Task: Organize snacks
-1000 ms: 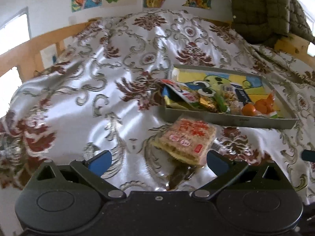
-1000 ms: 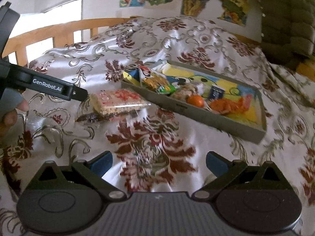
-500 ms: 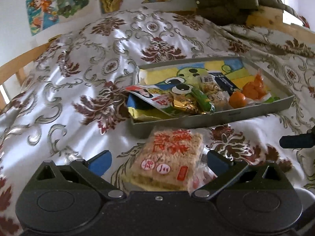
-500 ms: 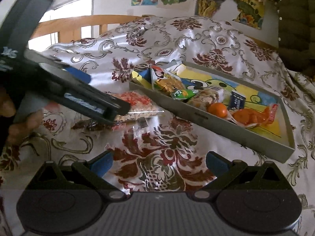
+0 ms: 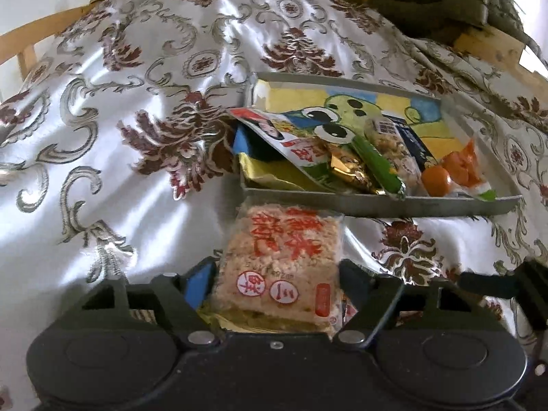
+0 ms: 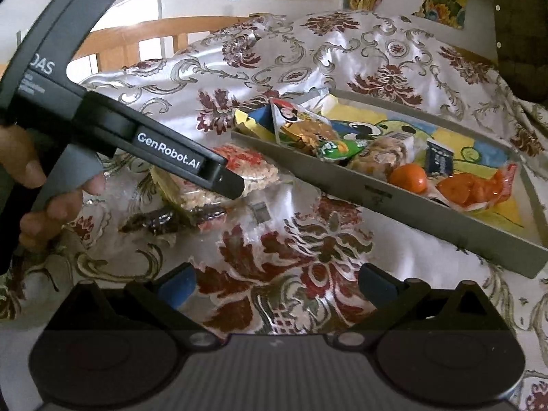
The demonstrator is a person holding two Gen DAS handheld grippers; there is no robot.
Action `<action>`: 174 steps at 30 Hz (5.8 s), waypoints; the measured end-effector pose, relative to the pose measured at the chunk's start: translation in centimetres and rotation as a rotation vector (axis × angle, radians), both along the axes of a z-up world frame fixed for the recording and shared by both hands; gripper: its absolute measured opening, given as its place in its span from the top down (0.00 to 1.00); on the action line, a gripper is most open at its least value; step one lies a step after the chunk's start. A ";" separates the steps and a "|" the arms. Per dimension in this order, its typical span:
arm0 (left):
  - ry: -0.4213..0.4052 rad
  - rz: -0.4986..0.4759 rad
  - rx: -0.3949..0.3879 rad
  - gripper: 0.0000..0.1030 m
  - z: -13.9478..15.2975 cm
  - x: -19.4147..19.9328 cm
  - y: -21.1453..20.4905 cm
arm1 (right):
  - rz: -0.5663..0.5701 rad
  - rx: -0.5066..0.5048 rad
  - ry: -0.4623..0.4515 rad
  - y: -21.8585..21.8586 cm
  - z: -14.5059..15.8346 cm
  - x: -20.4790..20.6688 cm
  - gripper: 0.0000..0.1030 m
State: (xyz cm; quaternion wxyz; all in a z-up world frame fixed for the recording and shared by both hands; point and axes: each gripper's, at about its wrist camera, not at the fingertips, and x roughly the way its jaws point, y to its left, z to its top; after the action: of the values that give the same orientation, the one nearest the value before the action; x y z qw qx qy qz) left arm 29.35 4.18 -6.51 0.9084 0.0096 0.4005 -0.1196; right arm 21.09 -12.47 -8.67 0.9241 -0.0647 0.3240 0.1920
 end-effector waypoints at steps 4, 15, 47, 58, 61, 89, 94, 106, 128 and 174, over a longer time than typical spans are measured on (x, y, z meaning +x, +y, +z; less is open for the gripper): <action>0.033 0.082 -0.004 0.25 0.5 0.4 1.3 | 0.068 0.085 0.036 0.2 0.3 0.3 0.00; 0.118 0.170 -0.077 0.25 0.9 1.5 4.2 | 0.205 0.352 0.208 0.9 0.0 2.1 0.00; 0.130 0.167 -0.084 0.25 0.6 1.6 4.4 | 0.146 0.445 0.190 2.3 -0.6 4.8 0.48; 0.113 0.137 -0.080 0.27 0.9 0.4 3.8 | 0.085 0.477 0.193 0.6 0.5 4.1 0.79; 0.097 0.134 -0.087 0.27 0.7 0.1 3.6 | 0.047 0.485 0.187 -0.3 0.7 3.8 0.81; -0.060 0.123 -0.238 0.27 3.1 -8.0 0.1 | -0.111 0.427 -0.009 -9.5 7.5 -4.6 0.85; -0.064 0.094 -0.289 0.27 3.6 -9.5 -1.4 | -0.125 0.415 -0.060 -12.2 9.3 -5.3 0.85; -0.114 0.036 -0.310 0.27 5.5 -6.5 -7.4 | -0.251 0.469 -0.118 -18.9 8.3 -1.2 0.85; -0.073 0.023 -0.233 0.27 3.2 3.4 -17.8 | -0.344 0.342 -0.120 -21.1 4.4 6.1 0.85; -0.096 0.040 -0.241 0.11 4.2 4.9 -17.3 | -0.370 0.560 -0.029 -26.6 4.0 10.0 0.98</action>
State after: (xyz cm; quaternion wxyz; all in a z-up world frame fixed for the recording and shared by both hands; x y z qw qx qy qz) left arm 34.21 -13.17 -2.31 0.9234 -0.1018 0.3392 -0.1480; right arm 31.14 -39.04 -4.68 0.9297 0.2487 0.2520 0.1017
